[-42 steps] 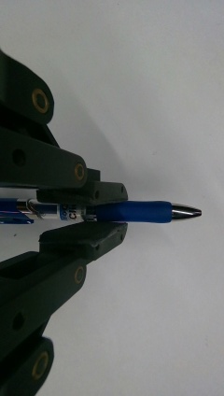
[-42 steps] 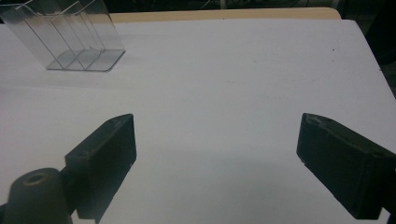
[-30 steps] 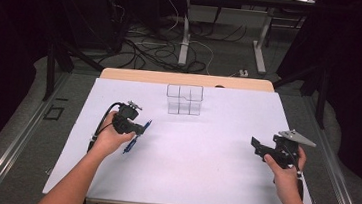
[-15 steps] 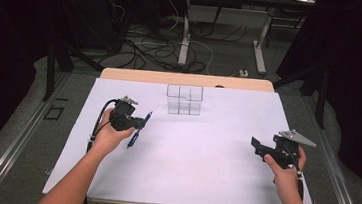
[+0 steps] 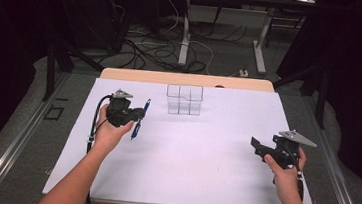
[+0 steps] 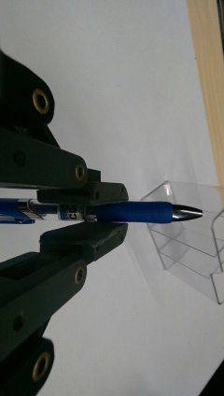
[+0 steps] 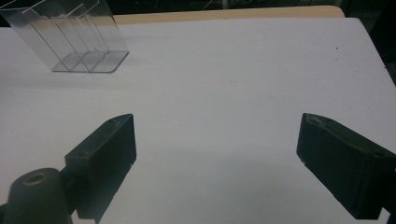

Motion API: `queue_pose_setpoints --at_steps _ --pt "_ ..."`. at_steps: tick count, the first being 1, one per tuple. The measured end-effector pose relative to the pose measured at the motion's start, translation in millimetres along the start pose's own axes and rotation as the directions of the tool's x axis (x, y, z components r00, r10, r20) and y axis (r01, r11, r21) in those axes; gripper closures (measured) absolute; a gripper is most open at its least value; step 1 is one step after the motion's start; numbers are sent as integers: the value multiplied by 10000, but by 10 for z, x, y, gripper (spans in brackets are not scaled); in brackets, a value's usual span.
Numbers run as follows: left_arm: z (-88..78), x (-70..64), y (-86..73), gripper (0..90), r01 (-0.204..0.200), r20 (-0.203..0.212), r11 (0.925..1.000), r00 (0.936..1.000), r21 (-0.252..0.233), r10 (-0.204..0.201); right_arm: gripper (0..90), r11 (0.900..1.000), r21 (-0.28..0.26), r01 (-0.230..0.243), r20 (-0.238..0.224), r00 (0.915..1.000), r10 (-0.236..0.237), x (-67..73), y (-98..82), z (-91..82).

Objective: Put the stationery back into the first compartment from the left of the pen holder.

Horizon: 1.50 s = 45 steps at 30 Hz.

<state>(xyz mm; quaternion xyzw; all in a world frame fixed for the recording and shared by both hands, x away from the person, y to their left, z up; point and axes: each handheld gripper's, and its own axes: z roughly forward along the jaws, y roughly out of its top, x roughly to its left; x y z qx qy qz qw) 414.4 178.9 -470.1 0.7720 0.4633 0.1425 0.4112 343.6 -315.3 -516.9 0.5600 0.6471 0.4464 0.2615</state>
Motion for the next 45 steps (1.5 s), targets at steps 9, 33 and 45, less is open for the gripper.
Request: queue_pose_setpoints --at_steps 9,33,45 --pt "-34 -63 119 799 79 219 9988 9997 -482 -69 114 9993 -57 365 30 9993 -365 13 39 -43" --pt "44 -198 744 799 -12 15 9863 10000 -1648 15 0 9963 175 842 -200 9963 -839 41 69 -95" --pt "175 -271 972 799 159 -73 9734 9998 -2284 -181 0 9961 184 862 -335 9958 -856 49 70 -99"
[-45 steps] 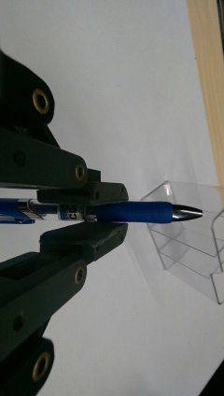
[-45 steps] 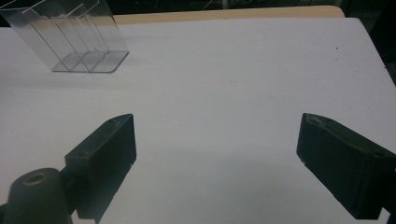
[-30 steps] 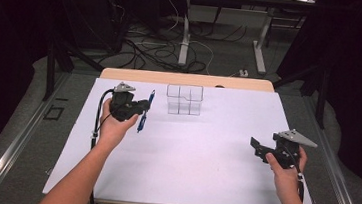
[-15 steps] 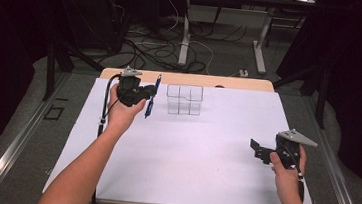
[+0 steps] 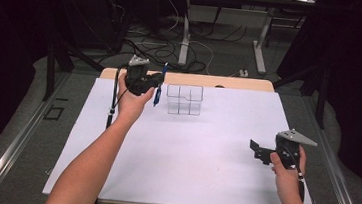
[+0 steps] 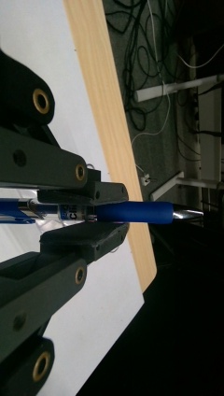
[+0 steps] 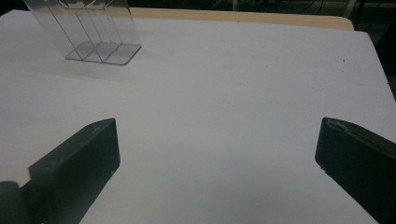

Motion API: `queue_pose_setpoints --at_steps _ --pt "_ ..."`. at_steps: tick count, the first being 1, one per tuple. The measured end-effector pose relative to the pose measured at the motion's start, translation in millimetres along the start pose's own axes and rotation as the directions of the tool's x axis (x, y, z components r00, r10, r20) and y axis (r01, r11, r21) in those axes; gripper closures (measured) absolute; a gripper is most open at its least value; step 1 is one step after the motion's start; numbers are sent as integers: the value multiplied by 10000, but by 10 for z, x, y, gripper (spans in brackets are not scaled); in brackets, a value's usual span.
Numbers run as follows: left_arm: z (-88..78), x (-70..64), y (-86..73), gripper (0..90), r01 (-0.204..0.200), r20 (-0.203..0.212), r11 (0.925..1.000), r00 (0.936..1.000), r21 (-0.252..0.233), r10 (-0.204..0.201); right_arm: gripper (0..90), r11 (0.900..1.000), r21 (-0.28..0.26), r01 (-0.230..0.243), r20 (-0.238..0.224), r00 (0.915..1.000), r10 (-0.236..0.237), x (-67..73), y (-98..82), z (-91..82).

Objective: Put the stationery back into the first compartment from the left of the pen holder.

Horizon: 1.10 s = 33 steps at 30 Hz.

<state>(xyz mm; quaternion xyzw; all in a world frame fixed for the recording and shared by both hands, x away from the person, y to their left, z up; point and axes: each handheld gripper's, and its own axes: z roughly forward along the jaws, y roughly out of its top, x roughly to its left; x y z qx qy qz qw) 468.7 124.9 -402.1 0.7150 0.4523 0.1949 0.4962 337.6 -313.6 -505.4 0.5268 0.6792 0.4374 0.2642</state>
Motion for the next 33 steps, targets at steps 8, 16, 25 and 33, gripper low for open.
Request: queue_pose_setpoints --at_steps 8,16,25,33 --pt "140 -57 107 799 -107 -309 9991 9995 -420 94 0 10000 -32 -34 10 10000 34 -9 2 -5" --pt "290 -72 171 799 -170 -472 9976 9988 -675 138 0 9998 -91 -184 1 9998 184 -19 4 -23" --pt "437 -53 161 799 -220 -611 9956 9980 -908 165 0 9994 -70 -338 -50 9994 338 -6 5 -18" --pt "540 -8 152 799 -173 -786 9932 9969 -1149 83 0 9993 -58 -368 -43 9993 368 -16 -6 -15"
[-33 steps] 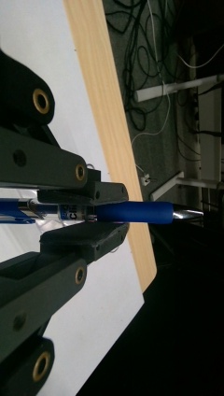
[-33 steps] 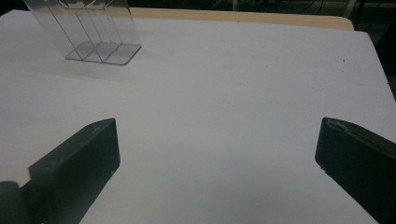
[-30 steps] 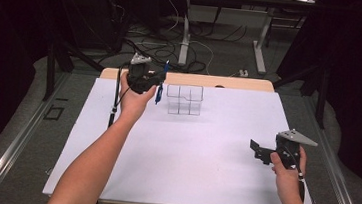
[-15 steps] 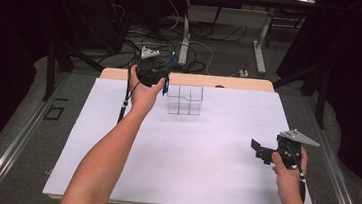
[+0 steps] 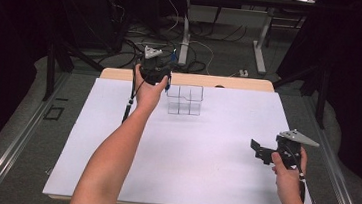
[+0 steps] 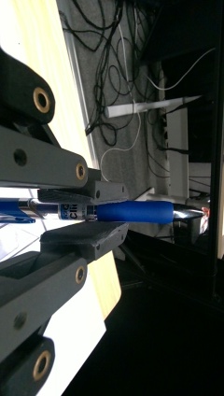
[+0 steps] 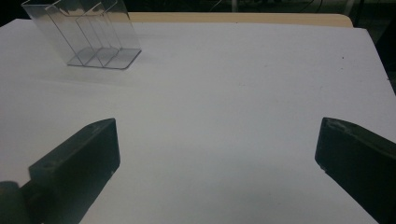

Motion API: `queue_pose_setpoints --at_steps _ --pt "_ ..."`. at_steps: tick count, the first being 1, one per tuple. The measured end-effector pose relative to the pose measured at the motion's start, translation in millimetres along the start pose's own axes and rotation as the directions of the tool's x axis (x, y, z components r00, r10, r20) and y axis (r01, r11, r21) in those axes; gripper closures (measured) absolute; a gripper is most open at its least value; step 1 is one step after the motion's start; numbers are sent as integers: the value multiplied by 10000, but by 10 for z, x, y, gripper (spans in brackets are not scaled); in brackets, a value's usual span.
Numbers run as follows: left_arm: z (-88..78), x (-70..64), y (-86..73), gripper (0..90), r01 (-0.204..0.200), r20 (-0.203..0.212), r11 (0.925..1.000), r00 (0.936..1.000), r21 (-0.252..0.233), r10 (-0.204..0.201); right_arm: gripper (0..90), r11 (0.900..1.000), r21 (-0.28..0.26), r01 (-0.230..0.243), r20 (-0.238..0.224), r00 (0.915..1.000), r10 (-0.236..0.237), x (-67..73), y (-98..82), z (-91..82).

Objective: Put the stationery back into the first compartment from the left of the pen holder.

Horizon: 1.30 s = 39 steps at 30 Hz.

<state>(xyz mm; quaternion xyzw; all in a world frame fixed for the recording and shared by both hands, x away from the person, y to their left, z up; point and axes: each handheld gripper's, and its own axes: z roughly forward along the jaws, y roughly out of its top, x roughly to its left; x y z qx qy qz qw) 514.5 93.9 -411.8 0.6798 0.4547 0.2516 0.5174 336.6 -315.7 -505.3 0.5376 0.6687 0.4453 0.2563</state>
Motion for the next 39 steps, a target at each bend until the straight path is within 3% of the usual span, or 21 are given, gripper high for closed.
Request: queue_pose_setpoints --at_steps 15,27,39 --pt "190 17 -71 799 188 -20 9998 9998 -37 -188 0 10000 25 94 -133 9999 -94 1 -5 6" --pt "299 18 -156 798 -163 -121 9994 9998 315 167 0 9999 85 86 -268 9996 -84 13 -11 16" --pt "371 19 -231 798 -141 -135 9982 9998 583 149 2 9999 108 81 -352 9993 -77 11 -15 19"
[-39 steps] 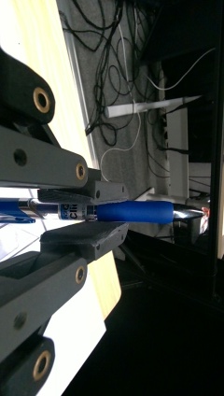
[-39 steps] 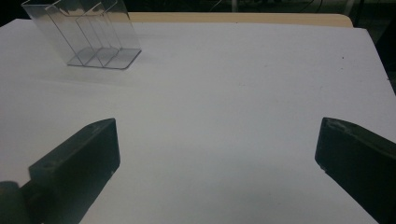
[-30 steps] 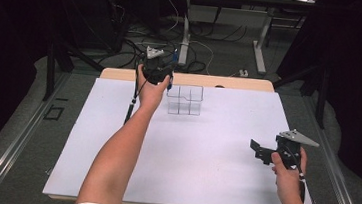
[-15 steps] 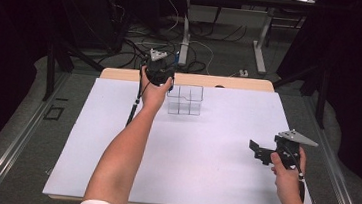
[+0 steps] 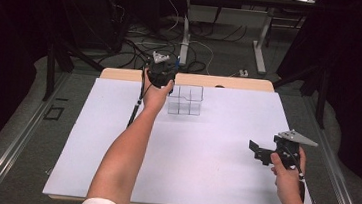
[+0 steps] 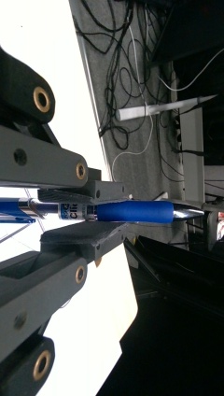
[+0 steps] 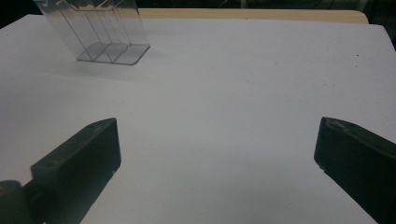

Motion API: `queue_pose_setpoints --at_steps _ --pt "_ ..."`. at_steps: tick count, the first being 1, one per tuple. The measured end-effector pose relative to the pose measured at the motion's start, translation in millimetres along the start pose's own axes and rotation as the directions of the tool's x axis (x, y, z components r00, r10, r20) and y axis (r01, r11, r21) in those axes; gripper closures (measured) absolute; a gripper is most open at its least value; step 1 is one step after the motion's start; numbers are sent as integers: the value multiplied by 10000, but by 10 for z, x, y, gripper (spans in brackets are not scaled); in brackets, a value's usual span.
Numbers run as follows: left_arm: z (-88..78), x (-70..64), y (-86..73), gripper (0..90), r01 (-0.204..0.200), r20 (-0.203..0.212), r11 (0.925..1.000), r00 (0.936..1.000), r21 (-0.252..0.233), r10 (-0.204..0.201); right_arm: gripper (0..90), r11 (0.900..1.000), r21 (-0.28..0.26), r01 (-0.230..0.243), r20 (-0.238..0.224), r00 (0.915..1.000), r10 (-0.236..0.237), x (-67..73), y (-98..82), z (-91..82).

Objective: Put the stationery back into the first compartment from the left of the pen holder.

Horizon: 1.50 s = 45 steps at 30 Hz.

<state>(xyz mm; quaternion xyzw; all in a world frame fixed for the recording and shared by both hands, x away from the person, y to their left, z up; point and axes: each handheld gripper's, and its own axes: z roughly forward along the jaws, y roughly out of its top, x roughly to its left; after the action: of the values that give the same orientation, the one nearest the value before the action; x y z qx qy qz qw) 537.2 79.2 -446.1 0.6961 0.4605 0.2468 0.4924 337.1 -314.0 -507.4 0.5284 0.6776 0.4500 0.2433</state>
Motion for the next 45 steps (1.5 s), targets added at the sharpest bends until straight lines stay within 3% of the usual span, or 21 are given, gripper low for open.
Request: queue_pose_setpoints --at_steps 23,30,38,45 --pt "28 -21 -226 797 -28 74 9991 10000 433 25 6 9999 108 131 -89 9999 -130 13 -9 21" --pt "1 -31 -231 795 -79 77 9977 9999 677 74 7 9998 149 132 -85 9999 -131 20 -11 22" --pt "-174 -55 -193 690 -81 354 9986 9994 526 63 8 9998 89 202 -83 9998 -201 15 -6 18" --pt "-379 -1 -201 593 247 728 9986 9970 478 -281 8 9997 49 228 -48 9997 -228 17 -7 19"
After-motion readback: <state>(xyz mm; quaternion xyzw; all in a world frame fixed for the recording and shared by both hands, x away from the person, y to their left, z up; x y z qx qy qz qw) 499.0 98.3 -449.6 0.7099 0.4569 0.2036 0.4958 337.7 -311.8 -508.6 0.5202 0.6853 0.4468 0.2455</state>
